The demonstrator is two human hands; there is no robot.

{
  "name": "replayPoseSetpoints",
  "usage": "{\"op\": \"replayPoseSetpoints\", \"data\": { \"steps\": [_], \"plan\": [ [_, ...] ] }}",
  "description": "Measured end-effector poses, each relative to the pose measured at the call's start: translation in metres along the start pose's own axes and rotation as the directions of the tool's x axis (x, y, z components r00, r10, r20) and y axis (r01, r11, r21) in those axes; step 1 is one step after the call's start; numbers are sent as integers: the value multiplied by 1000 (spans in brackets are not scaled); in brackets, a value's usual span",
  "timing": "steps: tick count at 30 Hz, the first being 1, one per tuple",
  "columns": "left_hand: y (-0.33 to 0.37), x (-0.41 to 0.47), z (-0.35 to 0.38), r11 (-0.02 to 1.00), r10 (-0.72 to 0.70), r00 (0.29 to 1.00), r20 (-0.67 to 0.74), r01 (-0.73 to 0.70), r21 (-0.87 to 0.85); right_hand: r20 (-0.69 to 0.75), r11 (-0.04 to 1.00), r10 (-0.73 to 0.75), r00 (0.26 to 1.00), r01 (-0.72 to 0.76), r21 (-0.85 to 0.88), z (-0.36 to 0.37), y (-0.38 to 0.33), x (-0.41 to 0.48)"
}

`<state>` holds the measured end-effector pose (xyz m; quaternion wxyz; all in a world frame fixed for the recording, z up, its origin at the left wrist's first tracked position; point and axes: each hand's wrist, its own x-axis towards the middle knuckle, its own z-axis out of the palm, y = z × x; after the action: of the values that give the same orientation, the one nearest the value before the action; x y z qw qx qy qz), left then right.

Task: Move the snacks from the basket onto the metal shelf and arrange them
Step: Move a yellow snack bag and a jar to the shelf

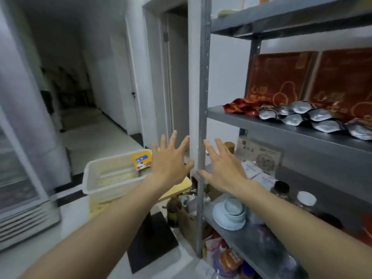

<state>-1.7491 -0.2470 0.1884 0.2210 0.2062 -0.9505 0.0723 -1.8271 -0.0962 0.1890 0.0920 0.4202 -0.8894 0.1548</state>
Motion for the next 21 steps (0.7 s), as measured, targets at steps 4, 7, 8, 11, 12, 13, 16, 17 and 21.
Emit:
{"op": "replayPoseSetpoints", "data": {
  "steps": [4, 7, 8, 11, 12, 13, 16, 17, 21],
  "plan": [
    [-66, 24, 46, 998, -63, 997, 33, 62, 22, 46, 994, -71, 996, 67, 81, 57, -30, 69],
    [-111, 49, 81, 991, -129, 990, 64, 131, -19, 86, 984, -99, 991, 84, 158, 98, -48, 126],
    [-125, 58, 92, 988, -148, 986, 80, 152, -37, 107, 978, -106, 989, 84, 191, 111, -53, 144],
    [-165, 78, 128, 964, -211, 968, 132, 228, -133, 148, 954, -118, 982, 71, 291, 149, -69, 190],
    [-178, 84, 140, 950, -229, 961, 154, 255, -182, 162, 945, -112, 980, 55, 322, 161, -74, 203],
    [-191, 89, 152, 932, -243, 954, 177, 281, -231, 178, 933, -104, 978, 34, 357, 172, -80, 215],
    [-227, 103, 190, 882, -278, 932, 231, 343, -323, 235, 888, -73, 969, -44, 458, 211, -96, 253],
    [-239, 109, 205, 864, -290, 923, 253, 366, -346, 261, 867, -44, 964, -93, 490, 226, -101, 269],
    [-287, 134, 270, 765, -321, 873, 369, 468, -442, 389, 717, 112, 914, -346, 606, 285, -117, 327]
  ]
}}
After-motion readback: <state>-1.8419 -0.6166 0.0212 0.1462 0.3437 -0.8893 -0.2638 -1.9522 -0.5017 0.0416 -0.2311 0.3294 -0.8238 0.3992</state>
